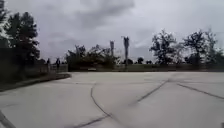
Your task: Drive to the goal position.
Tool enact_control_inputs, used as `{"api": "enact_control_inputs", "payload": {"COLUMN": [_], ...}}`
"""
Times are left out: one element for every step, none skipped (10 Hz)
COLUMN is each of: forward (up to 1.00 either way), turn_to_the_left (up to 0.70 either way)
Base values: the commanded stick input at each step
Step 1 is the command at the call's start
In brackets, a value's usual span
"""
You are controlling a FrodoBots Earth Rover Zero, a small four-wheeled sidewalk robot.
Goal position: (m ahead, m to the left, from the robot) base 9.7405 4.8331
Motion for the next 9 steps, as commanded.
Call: {"api": "enact_control_inputs", "payload": {"forward": [0.85,0.85,0.85,0.85,0.85,0.85,0.85,0.85,0.85], "turn_to_the_left": [0.00,0.00,0.00,0.00,0.00,0.00,0.00,0.00,0.00]}}
